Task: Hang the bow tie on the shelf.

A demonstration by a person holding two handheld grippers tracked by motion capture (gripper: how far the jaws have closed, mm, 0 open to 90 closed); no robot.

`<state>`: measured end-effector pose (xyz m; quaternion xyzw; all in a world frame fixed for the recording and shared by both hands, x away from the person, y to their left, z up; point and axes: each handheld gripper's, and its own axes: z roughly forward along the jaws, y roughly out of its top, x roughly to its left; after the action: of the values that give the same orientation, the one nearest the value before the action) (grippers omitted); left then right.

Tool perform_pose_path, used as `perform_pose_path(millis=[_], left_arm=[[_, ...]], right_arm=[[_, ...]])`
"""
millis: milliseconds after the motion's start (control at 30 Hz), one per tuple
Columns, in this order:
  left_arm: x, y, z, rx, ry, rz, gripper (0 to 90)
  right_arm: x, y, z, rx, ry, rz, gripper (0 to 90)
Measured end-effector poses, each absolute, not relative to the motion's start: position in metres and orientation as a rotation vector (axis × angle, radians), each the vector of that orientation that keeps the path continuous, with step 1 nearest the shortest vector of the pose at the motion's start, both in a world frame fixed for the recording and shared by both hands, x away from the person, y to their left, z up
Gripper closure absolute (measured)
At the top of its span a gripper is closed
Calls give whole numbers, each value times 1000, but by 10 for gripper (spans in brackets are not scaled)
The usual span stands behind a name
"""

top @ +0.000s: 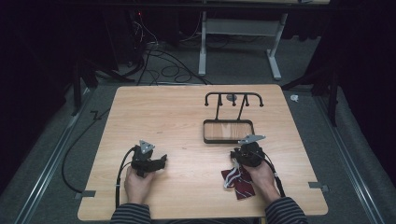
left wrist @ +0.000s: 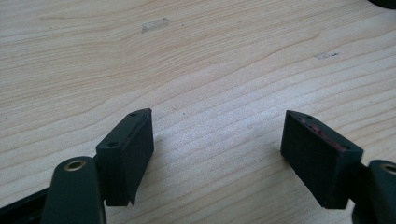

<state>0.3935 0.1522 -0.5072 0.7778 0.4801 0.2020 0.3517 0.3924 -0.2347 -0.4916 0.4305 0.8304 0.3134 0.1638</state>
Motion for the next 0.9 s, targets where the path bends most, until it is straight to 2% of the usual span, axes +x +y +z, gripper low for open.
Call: perform_pose_path(millis=[200, 900], left_arm=[[394, 152, -507, 2013, 1243, 521, 261], [394, 153, -507, 2011, 1243, 518, 261]], right_arm=[[391, -233, -491, 1214, 2368, 885, 899], [379, -247, -470, 1220, 2305, 1004, 900]])
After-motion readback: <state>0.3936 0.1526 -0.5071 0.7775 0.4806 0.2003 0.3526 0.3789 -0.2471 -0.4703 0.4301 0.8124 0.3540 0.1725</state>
